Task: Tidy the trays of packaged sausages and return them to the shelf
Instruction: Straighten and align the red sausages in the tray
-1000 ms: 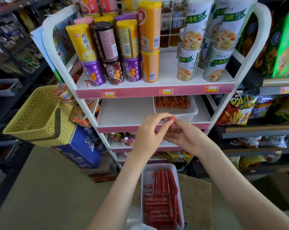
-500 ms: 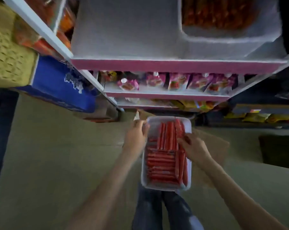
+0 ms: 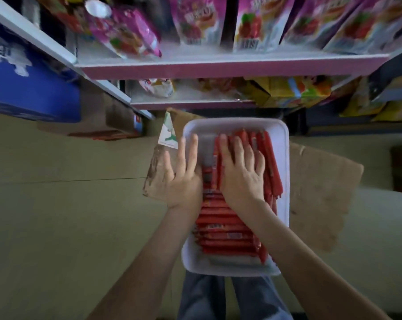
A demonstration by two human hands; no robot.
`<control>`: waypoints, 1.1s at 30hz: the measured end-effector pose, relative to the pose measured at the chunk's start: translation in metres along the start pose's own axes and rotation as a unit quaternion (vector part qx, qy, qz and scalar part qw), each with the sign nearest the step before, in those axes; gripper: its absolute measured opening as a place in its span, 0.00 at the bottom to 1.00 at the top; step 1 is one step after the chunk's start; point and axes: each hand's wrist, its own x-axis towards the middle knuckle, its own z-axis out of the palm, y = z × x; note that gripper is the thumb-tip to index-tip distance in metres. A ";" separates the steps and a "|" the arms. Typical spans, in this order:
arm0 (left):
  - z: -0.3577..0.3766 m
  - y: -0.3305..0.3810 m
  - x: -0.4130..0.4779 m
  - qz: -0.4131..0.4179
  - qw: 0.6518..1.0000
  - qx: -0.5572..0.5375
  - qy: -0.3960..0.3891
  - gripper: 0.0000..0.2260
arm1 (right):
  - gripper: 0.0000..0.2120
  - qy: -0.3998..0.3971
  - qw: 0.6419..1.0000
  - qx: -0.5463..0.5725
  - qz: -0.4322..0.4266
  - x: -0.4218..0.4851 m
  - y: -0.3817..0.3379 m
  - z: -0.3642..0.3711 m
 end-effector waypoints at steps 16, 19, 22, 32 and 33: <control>-0.036 0.027 -0.017 0.194 0.916 0.334 -0.107 0.25 | 0.20 -0.042 0.996 0.001 -0.082 -0.019 0.017 0.003; -0.036 0.037 -0.016 0.192 0.932 0.274 -0.138 0.26 | 0.21 -0.042 0.995 0.005 -0.094 -0.014 0.022 0.006; -0.029 0.036 -0.009 0.160 0.970 0.148 -0.110 0.16 | 0.21 -0.044 0.993 0.012 -0.107 -0.012 0.026 0.007; -0.074 0.019 0.007 0.132 0.987 0.009 -0.094 0.10 | 0.22 -0.044 0.992 0.030 -0.113 -0.014 0.040 -0.002; -0.084 0.017 0.001 0.128 0.988 -0.007 -0.090 0.11 | 0.22 -0.054 0.992 0.027 -0.112 -0.015 0.040 -0.002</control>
